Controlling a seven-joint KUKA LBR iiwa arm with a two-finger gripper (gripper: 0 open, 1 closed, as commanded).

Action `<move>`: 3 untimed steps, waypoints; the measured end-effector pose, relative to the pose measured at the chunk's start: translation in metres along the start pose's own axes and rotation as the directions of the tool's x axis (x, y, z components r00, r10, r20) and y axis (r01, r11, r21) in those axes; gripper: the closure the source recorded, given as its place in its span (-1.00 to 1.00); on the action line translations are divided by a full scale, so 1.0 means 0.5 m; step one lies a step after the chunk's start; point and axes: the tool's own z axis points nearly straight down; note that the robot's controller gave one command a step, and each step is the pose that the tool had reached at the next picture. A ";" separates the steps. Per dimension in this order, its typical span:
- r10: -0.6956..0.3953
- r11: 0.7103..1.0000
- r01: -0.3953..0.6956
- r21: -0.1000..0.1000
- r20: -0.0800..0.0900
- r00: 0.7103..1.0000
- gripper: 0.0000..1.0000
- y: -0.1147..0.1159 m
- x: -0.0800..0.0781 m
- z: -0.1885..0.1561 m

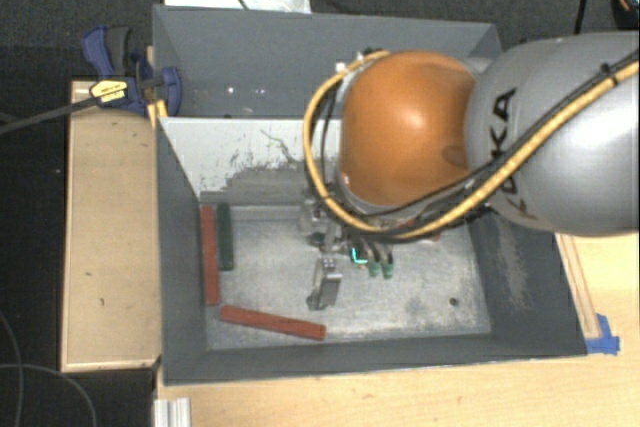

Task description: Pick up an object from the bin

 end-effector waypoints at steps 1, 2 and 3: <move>-0.280 0.960 0.280 0.001 0.004 0.960 -1.00 0.163 -0.010 0.349; -0.271 0.962 0.271 0.000 0.006 0.962 1.00 0.161 -0.012 0.344; -0.258 0.966 0.258 0.000 0.018 0.966 1.00 0.166 -0.103 -0.001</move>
Offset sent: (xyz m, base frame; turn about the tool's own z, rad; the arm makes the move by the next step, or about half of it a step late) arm 0.0042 0.0806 -0.1726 -0.2834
